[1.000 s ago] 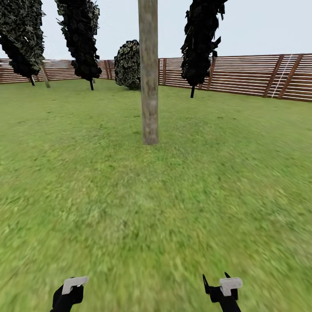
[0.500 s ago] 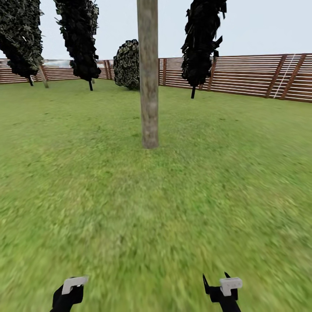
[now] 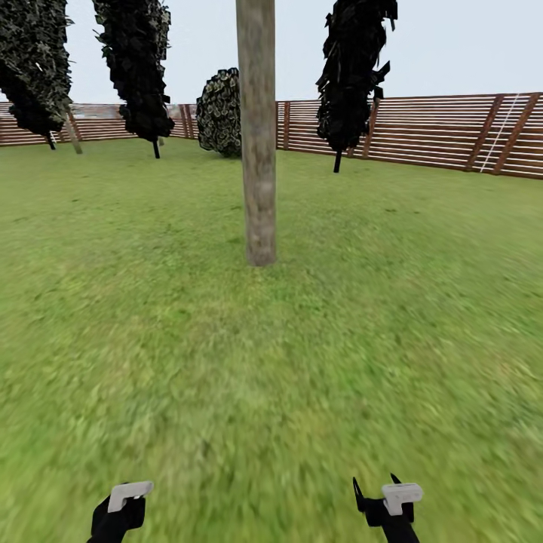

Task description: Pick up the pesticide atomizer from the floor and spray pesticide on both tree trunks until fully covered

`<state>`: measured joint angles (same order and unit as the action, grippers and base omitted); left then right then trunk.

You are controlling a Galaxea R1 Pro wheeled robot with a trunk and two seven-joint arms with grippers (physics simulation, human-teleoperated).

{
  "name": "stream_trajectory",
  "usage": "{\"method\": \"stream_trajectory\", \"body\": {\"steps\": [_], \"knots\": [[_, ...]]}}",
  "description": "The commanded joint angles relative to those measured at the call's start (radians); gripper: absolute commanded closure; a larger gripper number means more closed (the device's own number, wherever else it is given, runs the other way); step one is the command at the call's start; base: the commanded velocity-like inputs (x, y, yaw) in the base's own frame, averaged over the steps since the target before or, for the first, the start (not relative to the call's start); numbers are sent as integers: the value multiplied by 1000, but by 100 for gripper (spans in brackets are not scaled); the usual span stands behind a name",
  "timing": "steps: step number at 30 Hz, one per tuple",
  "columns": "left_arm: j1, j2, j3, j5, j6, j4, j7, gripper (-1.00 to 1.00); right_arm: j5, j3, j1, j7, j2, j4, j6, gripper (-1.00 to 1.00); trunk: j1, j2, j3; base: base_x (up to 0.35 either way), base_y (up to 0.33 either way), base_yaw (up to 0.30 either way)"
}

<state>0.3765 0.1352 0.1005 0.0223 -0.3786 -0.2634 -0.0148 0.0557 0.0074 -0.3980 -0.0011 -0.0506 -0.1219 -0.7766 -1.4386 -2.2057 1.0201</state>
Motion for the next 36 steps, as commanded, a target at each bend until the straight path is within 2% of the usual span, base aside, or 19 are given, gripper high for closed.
{"method": "stream_trajectory", "body": {"steps": [1, 24, 36], "knots": [[1, 0, 1, 2, -3, 0, -1, 100, 4, 0, -1, 0, 0, 1, -3, -100, 0, 0, 1, 339, 0, 0], [1, 0, 1, 2, -3, 0, -1, 100, 4, 0, 0, 0, 0, 1, -3, -100, 0, 0, 1, 339, 0, -1], [1, 1, 1, 2, -3, 0, -1, 100, 3, 0, -1, 0, 0, 1, -3, -100, 0, 0, -4, 339, 0, -121]]}}
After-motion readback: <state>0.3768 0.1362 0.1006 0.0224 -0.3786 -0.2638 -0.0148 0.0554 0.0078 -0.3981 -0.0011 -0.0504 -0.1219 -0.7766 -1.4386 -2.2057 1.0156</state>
